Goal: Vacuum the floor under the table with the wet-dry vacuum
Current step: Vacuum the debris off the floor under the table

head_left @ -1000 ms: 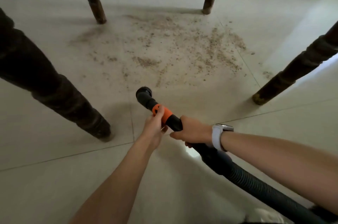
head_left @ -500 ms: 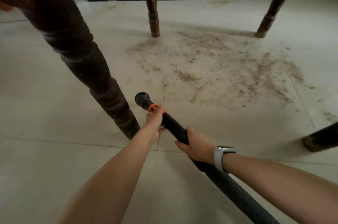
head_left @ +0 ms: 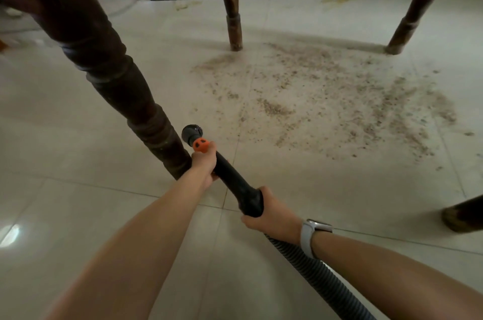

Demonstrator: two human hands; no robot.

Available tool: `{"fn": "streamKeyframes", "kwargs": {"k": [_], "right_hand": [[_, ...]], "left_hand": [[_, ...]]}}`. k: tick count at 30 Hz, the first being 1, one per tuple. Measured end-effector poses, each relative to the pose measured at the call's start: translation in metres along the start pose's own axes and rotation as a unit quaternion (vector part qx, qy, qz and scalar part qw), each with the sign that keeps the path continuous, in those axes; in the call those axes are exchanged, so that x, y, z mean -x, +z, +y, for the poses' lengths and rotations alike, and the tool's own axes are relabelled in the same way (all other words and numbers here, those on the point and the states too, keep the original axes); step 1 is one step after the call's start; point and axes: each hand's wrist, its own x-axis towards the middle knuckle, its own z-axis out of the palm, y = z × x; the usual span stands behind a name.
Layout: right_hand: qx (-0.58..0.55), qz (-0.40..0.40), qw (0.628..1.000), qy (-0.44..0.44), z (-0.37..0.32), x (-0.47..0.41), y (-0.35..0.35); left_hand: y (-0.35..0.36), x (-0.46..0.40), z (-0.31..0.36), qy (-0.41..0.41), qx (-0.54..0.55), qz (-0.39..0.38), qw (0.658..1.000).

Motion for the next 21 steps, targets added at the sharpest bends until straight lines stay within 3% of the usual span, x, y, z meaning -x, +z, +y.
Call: {"fn": "streamKeyframes", "kwargs": {"k": [4, 14, 21], "right_hand": [[0.002, 0.005, 1.000, -0.011, 0.005, -0.001, -0.007], [0.016, -0.015, 1.000, -0.014, -0.003, -0.028, -0.020], [0.001, 0.003, 1.000, 0.003, 0.014, -0.009, -0.024]], "left_hand": [[0.016, 0.006, -0.009, -0.018, 0.075, -0.013, 0.997], [0.015, -0.004, -0.005, -0.008, 0.119, -0.037, 0.992], [0.027, 0.004, -0.012, -0.017, 0.067, -0.089, 0.994]]}}
